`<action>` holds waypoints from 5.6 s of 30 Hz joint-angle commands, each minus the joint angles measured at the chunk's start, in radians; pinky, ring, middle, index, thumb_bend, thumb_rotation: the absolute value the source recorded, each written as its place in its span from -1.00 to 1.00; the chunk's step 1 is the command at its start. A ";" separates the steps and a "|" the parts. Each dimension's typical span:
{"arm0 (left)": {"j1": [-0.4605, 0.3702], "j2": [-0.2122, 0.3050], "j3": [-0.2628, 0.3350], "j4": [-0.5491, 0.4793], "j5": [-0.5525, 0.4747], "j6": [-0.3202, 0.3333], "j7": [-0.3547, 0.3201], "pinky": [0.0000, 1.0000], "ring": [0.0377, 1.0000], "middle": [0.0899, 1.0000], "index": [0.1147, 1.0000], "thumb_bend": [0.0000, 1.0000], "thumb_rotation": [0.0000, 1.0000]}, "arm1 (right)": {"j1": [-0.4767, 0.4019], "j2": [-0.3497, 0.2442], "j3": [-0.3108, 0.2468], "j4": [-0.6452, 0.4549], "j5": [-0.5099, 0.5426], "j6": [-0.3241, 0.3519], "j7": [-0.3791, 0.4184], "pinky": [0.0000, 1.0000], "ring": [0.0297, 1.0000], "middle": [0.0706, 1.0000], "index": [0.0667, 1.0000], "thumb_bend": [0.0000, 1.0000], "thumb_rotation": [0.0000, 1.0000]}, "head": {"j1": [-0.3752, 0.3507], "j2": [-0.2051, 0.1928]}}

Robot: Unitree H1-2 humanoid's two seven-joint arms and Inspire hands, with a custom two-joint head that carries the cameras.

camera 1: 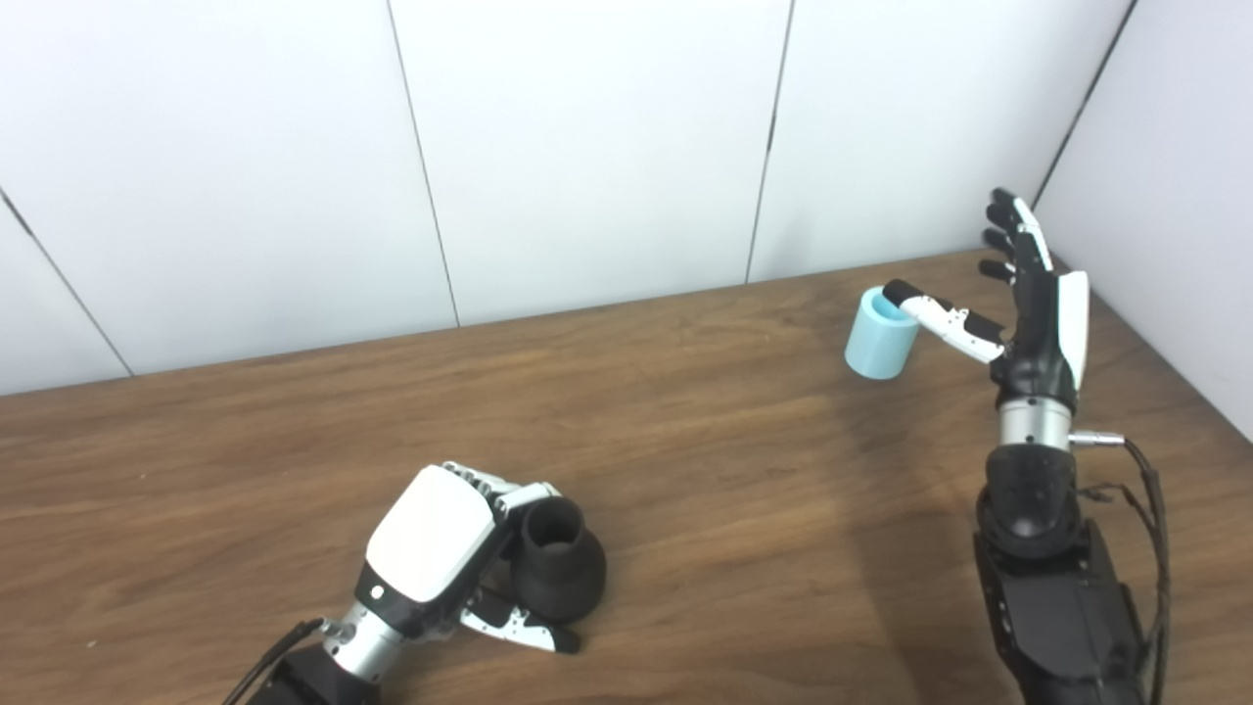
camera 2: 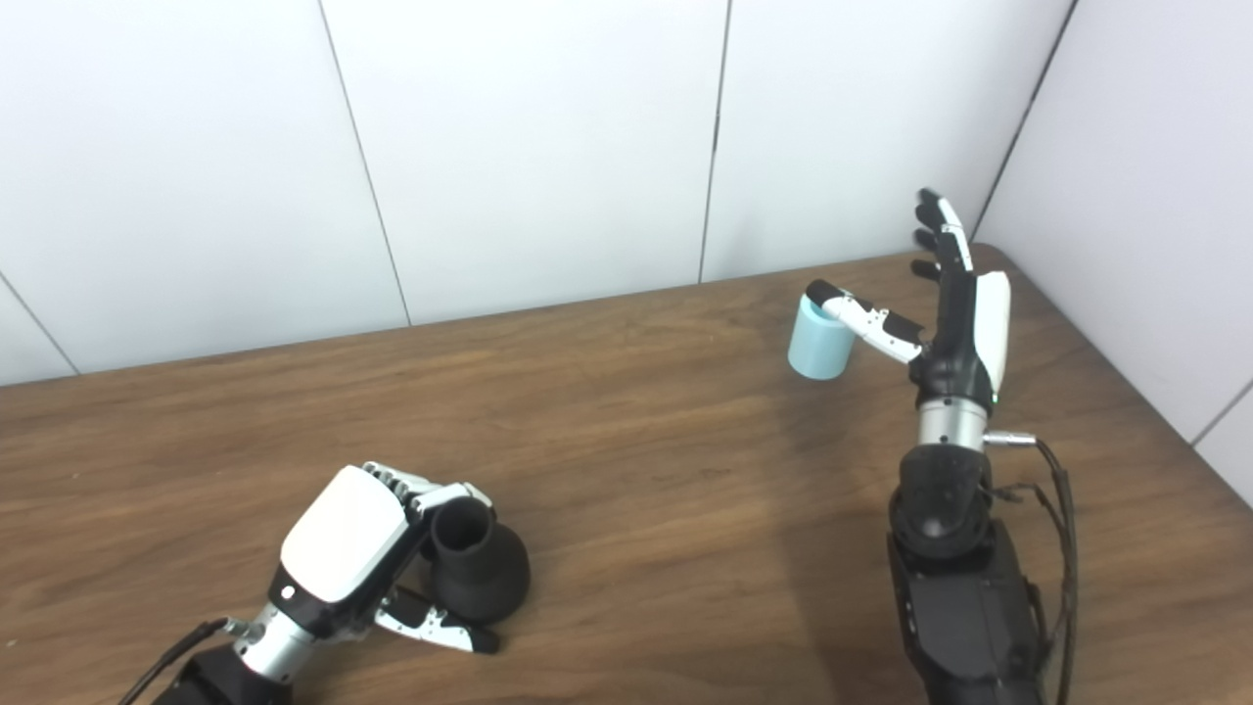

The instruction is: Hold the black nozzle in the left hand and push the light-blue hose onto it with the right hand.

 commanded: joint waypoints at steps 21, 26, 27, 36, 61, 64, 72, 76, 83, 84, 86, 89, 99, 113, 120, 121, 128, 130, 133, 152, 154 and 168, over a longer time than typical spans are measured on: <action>0.087 0.008 -0.039 0.076 -0.004 -0.005 0.015 -0.81 -0.78 -0.73 -0.17 0.04 -0.92 | -0.132 -0.118 0.030 0.321 0.072 -0.072 -0.040 0.78 0.88 0.90 0.90 0.87 -0.22 | -0.002 -0.009; 0.085 0.009 -0.040 0.081 0.002 -0.002 0.017 -0.82 -0.78 -0.73 -0.17 0.04 -0.92 | -0.136 -0.121 0.039 0.358 0.090 -0.082 -0.044 0.71 0.82 0.84 0.82 0.92 -0.26 | -0.001 -0.007; 0.085 0.009 -0.040 0.083 0.001 -0.002 0.017 -0.82 -0.78 -0.72 -0.17 0.04 -0.92 | -0.135 -0.121 0.043 0.363 0.091 -0.081 -0.041 0.69 0.81 0.83 0.81 0.92 -0.26 | -0.001 -0.007; 0.080 0.006 -0.043 0.106 0.002 -0.008 0.036 -0.80 -0.78 -0.72 -0.17 0.04 -0.92 | -0.121 -0.113 0.067 0.395 0.129 -0.116 -0.014 0.65 0.78 0.83 0.83 1.00 -0.08 | 0.003 -0.011; 0.081 0.005 -0.041 0.118 -0.013 -0.010 0.037 -0.82 -0.79 -0.74 -0.17 0.04 -0.92 | -0.130 -0.108 0.122 0.437 0.166 -0.096 0.035 0.64 0.70 0.71 0.75 1.00 -0.26 | 0.008 -0.008; 0.084 0.005 -0.038 0.112 -0.024 -0.008 0.015 -0.80 -0.78 -0.73 -0.17 0.04 -0.92 | -0.146 -0.105 0.116 0.476 0.195 -0.117 0.040 0.63 0.69 0.70 0.73 1.00 -0.34 | 0.011 -0.008; 0.086 0.005 -0.040 0.110 -0.028 -0.011 0.018 -0.81 -0.78 -0.73 -0.17 0.04 -0.92 | -0.164 -0.095 0.113 0.509 0.236 -0.132 0.047 0.64 0.71 0.69 0.73 0.98 -0.38 | 0.009 -0.008; 0.087 0.004 -0.042 0.107 -0.030 -0.013 0.019 -0.81 -0.78 -0.73 -0.17 0.04 -0.92 | -0.164 -0.095 0.117 0.506 0.230 -0.111 0.046 0.61 0.68 0.68 0.72 0.90 -0.39 | 0.011 -0.008; 0.090 0.003 -0.041 0.104 -0.031 -0.012 0.013 -0.82 -0.79 -0.74 -0.17 0.04 -0.92 | -0.158 -0.103 0.138 0.507 0.206 -0.102 0.053 0.58 0.66 0.67 0.69 0.94 -0.39 | 0.013 -0.007; 0.091 0.003 -0.041 0.104 -0.032 -0.012 0.012 -0.81 -0.79 -0.74 -0.17 0.04 -0.92 | -0.156 -0.106 0.151 0.498 0.187 -0.094 0.051 0.56 0.65 0.65 0.67 0.96 -0.36 | 0.012 -0.008; 0.089 0.003 -0.043 0.109 -0.030 -0.013 0.016 -0.81 -0.79 -0.74 -0.17 0.04 -0.92 | -0.152 -0.107 0.167 0.487 0.168 -0.095 0.051 0.52 0.63 0.63 0.66 0.97 -0.31 | 0.012 -0.008; 0.087 0.004 -0.047 0.114 -0.032 -0.014 0.018 -0.81 -0.78 -0.73 -0.17 0.04 -0.92 | -0.151 -0.107 0.201 0.481 0.116 -0.097 0.033 0.49 0.60 0.61 0.65 1.00 -0.33 | 0.013 -0.008; 0.091 0.003 -0.048 0.101 -0.026 -0.012 0.014 -0.81 -0.78 -0.74 -0.17 0.04 -0.92 | -0.175 -0.094 0.234 0.511 0.070 -0.095 0.010 0.45 0.55 0.54 0.59 1.00 -0.26 | 0.013 -0.007; 0.092 0.005 -0.048 0.106 -0.023 -0.012 0.023 -0.82 -0.79 -0.75 -0.17 0.04 -0.92 | -0.181 -0.086 0.226 0.524 0.068 -0.108 -0.031 0.34 0.44 0.41 0.48 0.91 -0.33 | 0.012 -0.006; 0.095 0.007 -0.049 0.103 -0.023 -0.012 0.023 -0.82 -0.79 -0.75 -0.17 0.04 -0.92 | -0.179 -0.059 0.184 0.509 0.111 -0.084 -0.053 0.06 0.18 0.20 0.17 0.73 -0.54 | 0.012 0.001; 0.096 0.007 -0.049 0.101 -0.023 -0.012 0.022 -0.82 -0.79 -0.75 -0.17 0.04 -0.92 | -0.176 -0.055 0.178 0.498 0.120 -0.073 -0.047 0.00 0.14 0.17 0.12 0.71 -0.61 | 0.012 0.001; 0.097 0.009 -0.047 0.101 -0.021 -0.011 0.025 -0.82 -0.79 -0.75 -0.17 0.04 -0.92 | -0.172 -0.048 0.177 0.483 0.122 -0.067 -0.052 -0.11 -0.01 -0.04 -0.12 0.07 -0.95 | 0.011 0.004; 0.096 0.009 -0.047 0.102 -0.022 -0.012 0.023 -0.83 -0.79 -0.75 -0.17 0.04 -0.92 | -0.172 -0.047 0.177 0.478 0.123 -0.065 -0.051 -0.13 -0.08 -0.10 -0.11 0.06 -0.99 | 0.011 0.004; 0.096 0.008 -0.046 0.103 -0.024 -0.011 0.022 -0.83 -0.79 -0.74 -0.17 0.04 -0.92 | -0.172 -0.045 0.177 0.479 0.127 -0.077 -0.051 -0.12 -0.10 -0.12 -0.10 0.06 -1.00 | 0.011 0.004; 0.101 -0.004 -0.053 0.083 -0.011 0.005 -0.005 -0.83 -0.79 -0.75 -0.17 0.04 -0.92 | -0.088 -0.069 0.266 0.200 0.067 -0.063 0.061 -0.21 -0.17 -0.16 -0.02 0.04 -1.00 | 0.104 0.027; 0.103 -0.009 -0.053 0.077 -0.011 0.014 -0.015 -0.83 -0.79 -0.74 -0.17 0.04 -0.92 | -0.078 -0.066 0.270 0.157 0.057 -0.065 0.074 -0.25 -0.23 -0.18 0.00 0.04 -1.00 | 0.111 0.030; 0.099 -0.025 -0.057 0.082 -0.005 0.021 -0.010 -0.83 -0.80 -0.76 -0.17 0.04 -0.92 | -0.036 -0.021 0.317 -0.192 0.048 -0.025 0.221 -0.34 -0.25 -0.17 -0.02 0.04 -1.00 | 0.138 0.042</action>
